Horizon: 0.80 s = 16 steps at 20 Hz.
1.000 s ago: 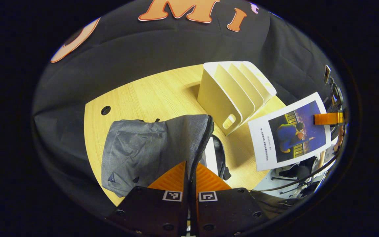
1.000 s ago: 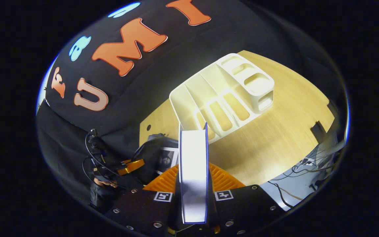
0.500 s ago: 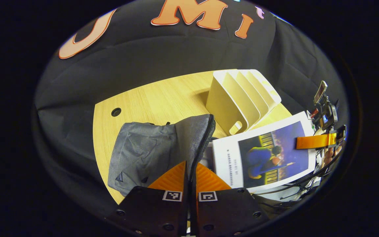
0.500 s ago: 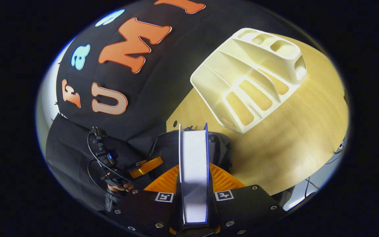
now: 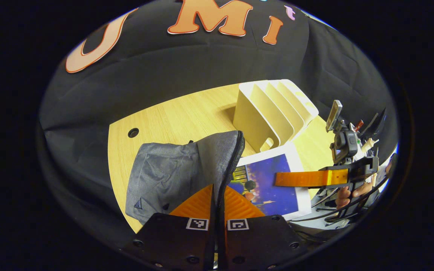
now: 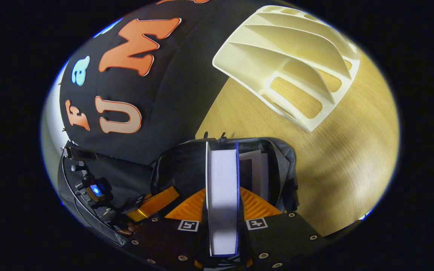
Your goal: Open the schoolbag, grab two books from the bookshelf and put them into the schoolbag.
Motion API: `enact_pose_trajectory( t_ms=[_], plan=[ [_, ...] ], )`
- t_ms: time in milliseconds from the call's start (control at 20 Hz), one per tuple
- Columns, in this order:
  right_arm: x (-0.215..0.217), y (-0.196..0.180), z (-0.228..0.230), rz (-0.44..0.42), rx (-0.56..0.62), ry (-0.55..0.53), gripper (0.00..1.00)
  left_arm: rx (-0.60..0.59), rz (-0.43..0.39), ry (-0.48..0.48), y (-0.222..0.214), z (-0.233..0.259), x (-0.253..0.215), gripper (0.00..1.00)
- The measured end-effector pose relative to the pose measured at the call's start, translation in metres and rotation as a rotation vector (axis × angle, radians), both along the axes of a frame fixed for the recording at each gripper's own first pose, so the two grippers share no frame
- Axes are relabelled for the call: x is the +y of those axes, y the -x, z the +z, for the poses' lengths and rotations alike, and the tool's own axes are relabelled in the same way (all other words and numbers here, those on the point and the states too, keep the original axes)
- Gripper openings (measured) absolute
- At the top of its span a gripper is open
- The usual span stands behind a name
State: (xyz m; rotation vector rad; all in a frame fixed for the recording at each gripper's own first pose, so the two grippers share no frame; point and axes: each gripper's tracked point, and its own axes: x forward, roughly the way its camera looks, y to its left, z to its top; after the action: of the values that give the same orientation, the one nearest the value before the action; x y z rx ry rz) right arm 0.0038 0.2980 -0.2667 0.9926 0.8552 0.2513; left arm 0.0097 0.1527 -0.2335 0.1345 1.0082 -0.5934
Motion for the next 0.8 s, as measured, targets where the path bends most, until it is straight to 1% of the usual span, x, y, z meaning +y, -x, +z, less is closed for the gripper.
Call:
enact_pose_trajectory(
  t_ms=[150,250,450,500,550,650,700,750,800],
  plan=[
    [0.015,-0.009,-0.009,-0.016,-0.012,-0.03,0.31,-0.013,-0.026,0.005,0.0,0.006,-0.008,0.04],
    [0.021,-0.017,-0.016,-0.028,-0.036,-0.032,0.3,-0.034,-0.063,-0.013,0.001,0.004,-0.014,0.04],
    [0.039,-0.026,-0.038,-0.016,-0.044,-0.042,0.32,-0.031,-0.105,-0.005,0.008,0.006,-0.031,0.04],
    [0.043,-0.031,-0.043,-0.014,-0.047,-0.041,0.41,-0.036,-0.112,-0.009,0.009,0.006,-0.031,0.04],
    [0.044,-0.033,-0.044,-0.013,-0.043,-0.043,0.33,-0.039,-0.113,-0.012,0.008,0.006,-0.032,0.04],
    [0.048,-0.037,-0.051,-0.01,-0.004,-0.027,0.34,-0.043,-0.103,-0.012,0.004,0.003,-0.03,0.04],
    [0.039,-0.027,-0.069,0.001,0.098,0.055,0.41,-0.032,-0.093,-0.011,0.003,-0.001,-0.027,0.04],
    [0.032,-0.021,-0.072,0.013,0.121,0.08,0.62,-0.02,-0.062,-0.007,0.001,-0.006,-0.024,0.04],
    [0.03,-0.023,-0.068,0.014,0.122,0.072,0.66,-0.023,-0.051,-0.004,0.0,-0.006,-0.024,0.04]
  ],
)
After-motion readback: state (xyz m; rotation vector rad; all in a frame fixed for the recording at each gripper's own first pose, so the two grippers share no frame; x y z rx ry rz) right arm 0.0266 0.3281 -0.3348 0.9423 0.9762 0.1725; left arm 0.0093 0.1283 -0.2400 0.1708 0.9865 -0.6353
